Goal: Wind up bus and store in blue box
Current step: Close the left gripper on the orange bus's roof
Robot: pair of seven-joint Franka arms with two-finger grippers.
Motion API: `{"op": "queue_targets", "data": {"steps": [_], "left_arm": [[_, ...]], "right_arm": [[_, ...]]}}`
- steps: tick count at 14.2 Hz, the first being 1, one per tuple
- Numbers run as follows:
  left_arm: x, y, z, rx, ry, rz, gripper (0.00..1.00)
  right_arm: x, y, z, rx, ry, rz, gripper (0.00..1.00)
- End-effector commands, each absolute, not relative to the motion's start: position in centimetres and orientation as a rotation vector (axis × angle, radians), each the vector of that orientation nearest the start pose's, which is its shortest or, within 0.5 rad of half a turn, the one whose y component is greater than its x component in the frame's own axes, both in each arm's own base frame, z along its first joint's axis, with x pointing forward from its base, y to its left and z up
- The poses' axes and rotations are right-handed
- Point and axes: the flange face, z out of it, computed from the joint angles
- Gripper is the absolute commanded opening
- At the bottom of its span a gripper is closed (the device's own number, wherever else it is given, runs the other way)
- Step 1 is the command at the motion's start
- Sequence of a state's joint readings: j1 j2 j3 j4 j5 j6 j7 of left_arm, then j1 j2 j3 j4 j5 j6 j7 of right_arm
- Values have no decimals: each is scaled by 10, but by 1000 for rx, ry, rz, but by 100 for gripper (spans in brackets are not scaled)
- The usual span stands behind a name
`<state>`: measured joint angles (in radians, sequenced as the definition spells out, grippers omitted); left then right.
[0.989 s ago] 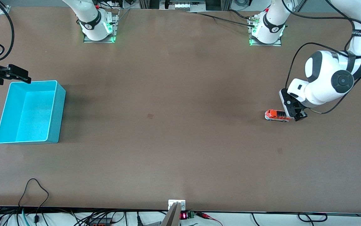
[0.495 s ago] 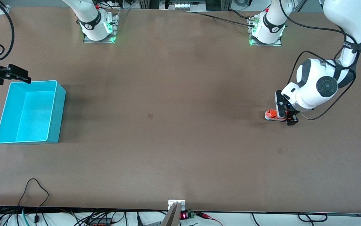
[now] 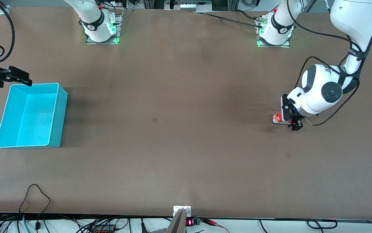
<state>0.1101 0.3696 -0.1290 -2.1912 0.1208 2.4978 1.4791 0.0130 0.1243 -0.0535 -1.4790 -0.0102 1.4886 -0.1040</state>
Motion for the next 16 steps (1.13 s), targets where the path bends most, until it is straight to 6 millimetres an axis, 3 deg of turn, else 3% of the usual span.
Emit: {"op": "queue_targets", "data": {"steps": [1, 5, 7, 8, 12, 16], "left_arm": [[552, -4, 196, -2181, 2267, 62, 100], [548, -4, 191, -2177, 2273, 59, 83], [548, -4, 191, -2179, 2272, 59, 57], [549, -4, 191, -2178, 2271, 57, 52], [550, -4, 194, -2174, 2270, 52, 38], [551, -4, 195, -2180, 2265, 52, 35]], "right_arm": [[583, -21, 596, -3134, -99, 173, 100], [583, -21, 596, -3134, -94, 173, 100], [583, -21, 596, -3134, -94, 173, 100], [583, -21, 596, -3134, -96, 173, 100], [583, -21, 596, -3134, -94, 176, 100], [583, -21, 596, -3134, -94, 176, 100]]}}
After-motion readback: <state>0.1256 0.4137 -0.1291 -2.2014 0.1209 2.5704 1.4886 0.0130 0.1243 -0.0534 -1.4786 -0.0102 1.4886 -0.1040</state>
